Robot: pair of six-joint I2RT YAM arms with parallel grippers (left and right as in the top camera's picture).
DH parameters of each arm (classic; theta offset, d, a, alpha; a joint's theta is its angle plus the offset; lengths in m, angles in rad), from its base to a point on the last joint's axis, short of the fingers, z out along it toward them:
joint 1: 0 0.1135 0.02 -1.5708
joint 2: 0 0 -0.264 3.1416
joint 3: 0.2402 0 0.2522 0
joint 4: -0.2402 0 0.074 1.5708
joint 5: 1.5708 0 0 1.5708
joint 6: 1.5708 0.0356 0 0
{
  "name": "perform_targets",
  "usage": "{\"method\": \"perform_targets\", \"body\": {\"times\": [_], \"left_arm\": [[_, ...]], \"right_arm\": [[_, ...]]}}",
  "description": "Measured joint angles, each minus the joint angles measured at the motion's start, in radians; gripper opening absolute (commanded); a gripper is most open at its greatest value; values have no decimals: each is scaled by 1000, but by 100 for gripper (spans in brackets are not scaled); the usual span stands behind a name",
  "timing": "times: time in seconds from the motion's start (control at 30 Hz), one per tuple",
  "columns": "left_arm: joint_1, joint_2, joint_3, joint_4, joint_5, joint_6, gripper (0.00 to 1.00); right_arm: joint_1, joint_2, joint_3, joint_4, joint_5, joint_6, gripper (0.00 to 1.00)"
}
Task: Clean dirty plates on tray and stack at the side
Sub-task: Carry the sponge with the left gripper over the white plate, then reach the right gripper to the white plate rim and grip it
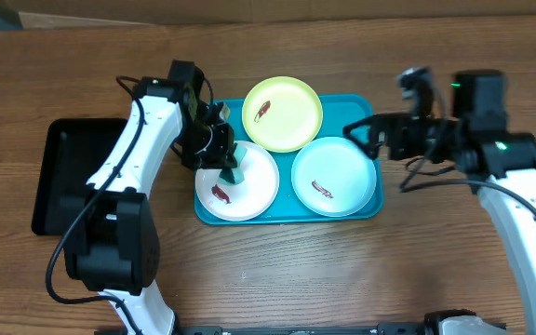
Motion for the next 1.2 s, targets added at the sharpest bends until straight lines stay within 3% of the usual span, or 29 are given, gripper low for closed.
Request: {"method": "perform_targets", "body": {"times": [0.13, 0.23, 0.3, 0.5, 0.87, 1.0, 1.07, 1.2], "left_arm": [[2, 0, -32, 34, -17, -17, 4], [11, 0, -34, 50, -32, -26, 4], [13, 0, -34, 56, -37, -30, 4], [13, 0, -39, 79, -44, -46, 4], [13, 0, -137, 204, -53, -76, 4], [13, 0, -162, 223, -91, -109, 4], [13, 0, -170, 223, -106, -122, 4], [13, 0, -173, 223, -127, -132, 4]], "right_arm": [[131, 77, 239, -275, 252, 21, 100], [169, 126, 408, -384, 339, 27, 100], [176, 139, 451, -377, 339, 28, 100], [223, 167, 453, -256, 237, 39, 83], [379, 426, 407, -105, 413, 212, 82], [422, 540, 402, -56, 437, 225, 64], [436, 579, 398, -37, 443, 228, 47], [439, 628, 395, -7, 456, 238, 42]]}}
